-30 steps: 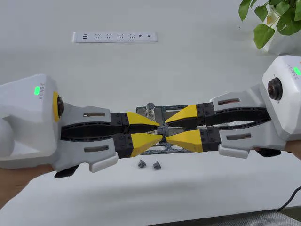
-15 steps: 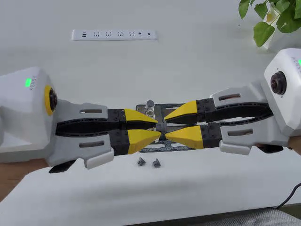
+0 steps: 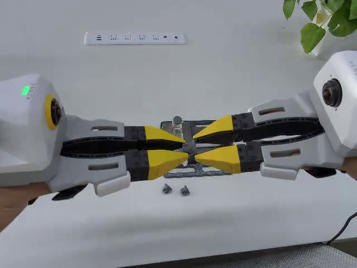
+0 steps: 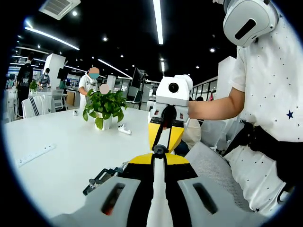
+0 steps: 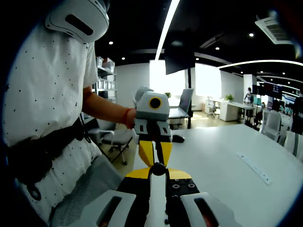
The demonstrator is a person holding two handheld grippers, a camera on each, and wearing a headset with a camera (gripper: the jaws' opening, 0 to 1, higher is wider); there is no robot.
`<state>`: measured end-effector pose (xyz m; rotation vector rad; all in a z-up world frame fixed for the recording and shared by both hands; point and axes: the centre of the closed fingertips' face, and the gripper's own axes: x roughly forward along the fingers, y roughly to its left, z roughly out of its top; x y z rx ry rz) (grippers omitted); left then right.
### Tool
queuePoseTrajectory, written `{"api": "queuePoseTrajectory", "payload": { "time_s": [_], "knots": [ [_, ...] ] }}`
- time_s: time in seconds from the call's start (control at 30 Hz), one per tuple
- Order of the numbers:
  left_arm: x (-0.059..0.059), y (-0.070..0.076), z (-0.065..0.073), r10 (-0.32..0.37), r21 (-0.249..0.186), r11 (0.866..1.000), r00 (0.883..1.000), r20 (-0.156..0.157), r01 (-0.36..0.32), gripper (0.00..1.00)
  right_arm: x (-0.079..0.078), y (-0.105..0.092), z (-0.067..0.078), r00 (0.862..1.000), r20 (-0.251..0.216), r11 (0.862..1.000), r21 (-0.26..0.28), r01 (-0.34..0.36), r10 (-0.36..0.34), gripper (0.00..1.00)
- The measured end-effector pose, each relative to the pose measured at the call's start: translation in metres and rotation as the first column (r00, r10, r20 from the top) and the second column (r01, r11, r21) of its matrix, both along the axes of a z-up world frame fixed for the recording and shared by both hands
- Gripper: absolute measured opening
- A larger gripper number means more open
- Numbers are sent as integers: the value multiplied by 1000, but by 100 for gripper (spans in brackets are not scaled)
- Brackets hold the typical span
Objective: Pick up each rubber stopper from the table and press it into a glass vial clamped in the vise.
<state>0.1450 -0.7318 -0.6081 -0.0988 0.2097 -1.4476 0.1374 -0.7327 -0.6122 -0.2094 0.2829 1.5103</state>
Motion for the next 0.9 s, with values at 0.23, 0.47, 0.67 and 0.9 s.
{"api": "queuePoseTrajectory", "payload": {
  "time_s": [0.23, 0.47, 0.67, 0.9],
  "knots": [
    [-1, 0, -2, 1, 8, 1000, 1000, 9, -1, 4, -1, 3, -1, 1000, -14, 1000, -11, 7, -7, 6],
    [0, 2, -5, 16, 12, 1000, 1000, 18, -16, 4, 0, 6, -4, 999, -25, 1000, -23, 19, -19, 5],
    [2, 5, -7, 36, 14, 999, 999, 26, -36, 6, 3, 9, -7, 999, -34, 999, -48, 26, -27, 5],
    [8, 14, -13, 69, 24, 997, 997, 34, -70, 10, 13, 7, -10, 998, -42, 995, -92, 40, -44, 5]
  ]
}}
